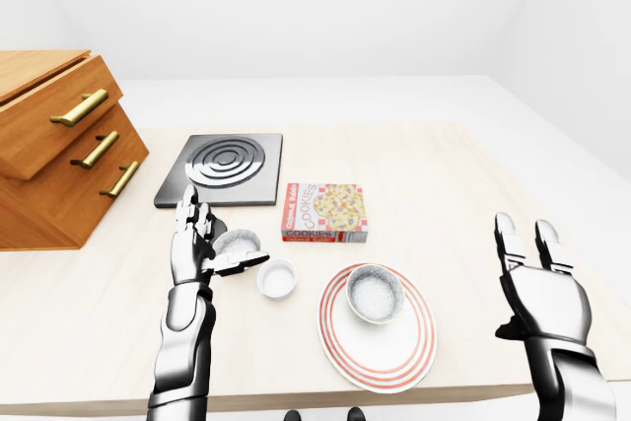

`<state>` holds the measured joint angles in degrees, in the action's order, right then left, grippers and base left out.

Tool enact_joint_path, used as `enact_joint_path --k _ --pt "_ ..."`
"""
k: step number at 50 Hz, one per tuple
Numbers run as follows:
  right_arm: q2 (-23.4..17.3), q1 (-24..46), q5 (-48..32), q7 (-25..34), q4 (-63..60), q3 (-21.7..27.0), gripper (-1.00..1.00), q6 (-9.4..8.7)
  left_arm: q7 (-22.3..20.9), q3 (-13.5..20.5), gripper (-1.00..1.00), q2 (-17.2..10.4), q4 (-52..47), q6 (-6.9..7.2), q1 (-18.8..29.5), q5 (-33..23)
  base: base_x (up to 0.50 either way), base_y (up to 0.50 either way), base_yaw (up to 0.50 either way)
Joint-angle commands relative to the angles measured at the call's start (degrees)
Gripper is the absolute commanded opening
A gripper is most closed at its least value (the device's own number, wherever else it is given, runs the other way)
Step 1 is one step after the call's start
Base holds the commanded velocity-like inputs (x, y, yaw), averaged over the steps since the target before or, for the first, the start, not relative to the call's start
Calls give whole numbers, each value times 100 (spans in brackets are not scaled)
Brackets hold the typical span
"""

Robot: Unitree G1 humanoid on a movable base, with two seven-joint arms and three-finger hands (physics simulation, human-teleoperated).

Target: Pick the akita bowl next to the plate and place it on the plate.

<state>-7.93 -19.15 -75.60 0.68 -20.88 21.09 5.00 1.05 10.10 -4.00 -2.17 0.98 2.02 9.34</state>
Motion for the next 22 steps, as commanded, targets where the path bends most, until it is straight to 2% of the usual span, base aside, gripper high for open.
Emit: enact_joint_path --k 1,2,7,15,17,22 --pt "51 105 138 147 10 148 100 0 -10 3 100 -5 87 -71 16 1 0 0 0" --pt "53 106 157 160 10 141 100 0 -13 1 100 -5 125 -87 25 -1 0 0 0" --pt "53 118 169 172 18 125 100 0 13 -9 100 -3 -5 18 7 4 0 0 0" --pt "46 116 178 162 42 114 100 0 -11 5 100 -2 99 -70 12 11 0 0 0" --pt "48 111 158 144 52 106 100 0 1 -4 100 -1 27 -13 -1 12 0 0 0" --pt "44 109 173 157 43 98 100 0 -16 5 100 -6 140 -92 26 12 0 0 0"
